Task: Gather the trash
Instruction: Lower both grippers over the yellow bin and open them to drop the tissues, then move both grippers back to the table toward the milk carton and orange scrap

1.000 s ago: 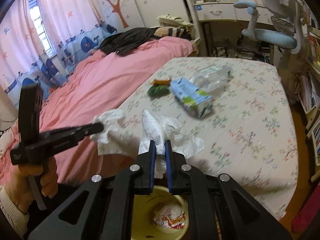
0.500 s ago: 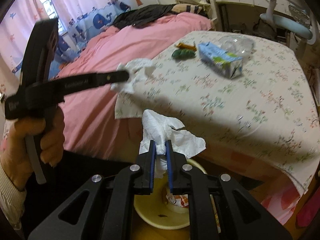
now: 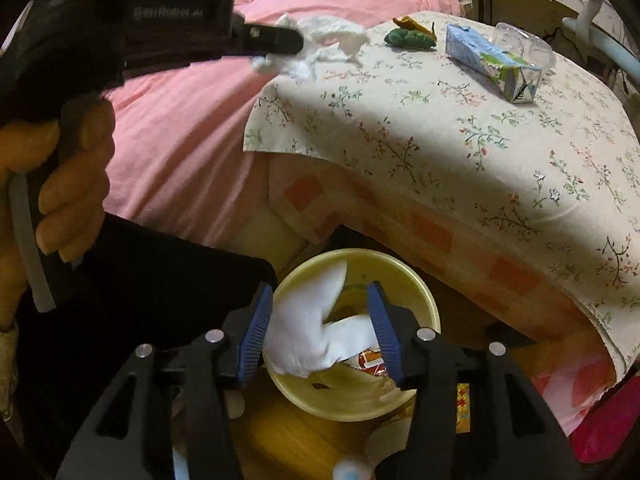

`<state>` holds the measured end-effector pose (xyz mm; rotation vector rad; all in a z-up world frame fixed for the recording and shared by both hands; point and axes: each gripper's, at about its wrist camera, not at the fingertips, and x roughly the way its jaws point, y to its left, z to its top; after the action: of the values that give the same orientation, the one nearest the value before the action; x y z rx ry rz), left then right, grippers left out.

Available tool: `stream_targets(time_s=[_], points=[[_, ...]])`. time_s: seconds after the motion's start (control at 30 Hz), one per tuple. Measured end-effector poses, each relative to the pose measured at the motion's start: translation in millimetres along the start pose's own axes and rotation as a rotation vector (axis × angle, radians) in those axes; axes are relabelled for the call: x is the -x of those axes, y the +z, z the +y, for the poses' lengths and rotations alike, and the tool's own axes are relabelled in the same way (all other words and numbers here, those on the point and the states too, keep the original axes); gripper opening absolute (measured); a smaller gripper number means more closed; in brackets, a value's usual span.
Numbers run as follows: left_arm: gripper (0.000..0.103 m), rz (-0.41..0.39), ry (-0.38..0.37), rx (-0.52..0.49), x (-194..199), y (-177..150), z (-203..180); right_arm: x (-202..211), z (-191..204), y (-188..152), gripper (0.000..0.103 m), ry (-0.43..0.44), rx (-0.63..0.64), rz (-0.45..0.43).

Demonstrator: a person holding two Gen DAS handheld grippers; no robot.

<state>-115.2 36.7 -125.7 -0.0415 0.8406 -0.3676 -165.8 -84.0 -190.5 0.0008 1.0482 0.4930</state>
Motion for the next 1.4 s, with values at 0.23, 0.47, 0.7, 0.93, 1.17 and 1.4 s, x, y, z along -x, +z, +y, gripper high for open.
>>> stream_targets(time_s=[0.23, 0.47, 0.7, 0.93, 1.17, 1.4], points=[[0.007, 0.015, -0.003, -0.019, 0, -8, -6, 12, -18, 1, 0.056, -0.039, -0.058, -0.041], [0.007, 0.047, -0.016, -0.072, -1, -22, -21, 29, -42, 2, 0.063, -0.083, -0.166, -0.115], [0.007, 0.102, -0.041, -0.157, -2, -49, -46, 41, -62, 1, 0.066, -0.102, -0.281, -0.190], [0.007, 0.173, -0.045, -0.214, -5, -74, -62, 55, -82, -6, 0.066, -0.094, -0.383, -0.245], [0.042, 0.267, -0.063, -0.271, -8, -96, -76, 60, -86, -9, 0.068, -0.106, -0.407, -0.259], [0.054, 0.172, -0.045, -0.183, 9, -72, -60, 62, -88, 4, 0.072, -0.140, -0.370, -0.260]])
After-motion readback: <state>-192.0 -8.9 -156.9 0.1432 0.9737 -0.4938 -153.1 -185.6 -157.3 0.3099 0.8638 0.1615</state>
